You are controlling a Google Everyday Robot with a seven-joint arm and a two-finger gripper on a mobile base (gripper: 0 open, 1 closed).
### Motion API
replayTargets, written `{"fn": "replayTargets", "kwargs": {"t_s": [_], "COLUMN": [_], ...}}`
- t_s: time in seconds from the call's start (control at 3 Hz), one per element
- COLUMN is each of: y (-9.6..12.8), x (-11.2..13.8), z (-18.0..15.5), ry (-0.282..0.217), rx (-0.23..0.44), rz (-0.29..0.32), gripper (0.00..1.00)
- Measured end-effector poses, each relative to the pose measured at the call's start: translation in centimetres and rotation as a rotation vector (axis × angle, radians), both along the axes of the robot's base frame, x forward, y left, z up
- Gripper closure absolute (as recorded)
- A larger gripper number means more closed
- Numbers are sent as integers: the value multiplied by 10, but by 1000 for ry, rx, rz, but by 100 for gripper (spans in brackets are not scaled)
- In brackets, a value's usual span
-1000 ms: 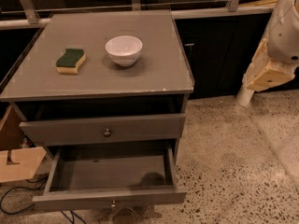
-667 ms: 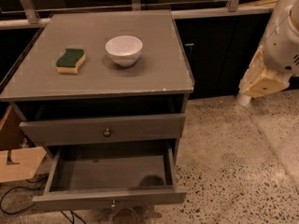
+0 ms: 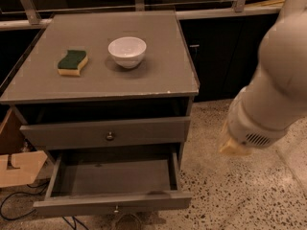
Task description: Close middle drawer
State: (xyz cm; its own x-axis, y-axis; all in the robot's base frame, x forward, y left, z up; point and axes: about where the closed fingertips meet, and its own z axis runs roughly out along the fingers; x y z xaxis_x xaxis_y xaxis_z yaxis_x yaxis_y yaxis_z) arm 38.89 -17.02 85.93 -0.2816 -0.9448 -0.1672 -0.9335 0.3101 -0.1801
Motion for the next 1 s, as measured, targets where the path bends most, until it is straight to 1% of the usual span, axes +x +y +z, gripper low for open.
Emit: {"fn": "replayTargets", "kwargs": {"t_s": [0.33,0.67,1.0], "y": [14,12,20], "x": [-25,-32,-48], "z": [-63,-73,-89], "ry": [99,121,152], "rx": [-8,-17,3], "rz": [5,6,-11], "gripper": [100,100,100]}}
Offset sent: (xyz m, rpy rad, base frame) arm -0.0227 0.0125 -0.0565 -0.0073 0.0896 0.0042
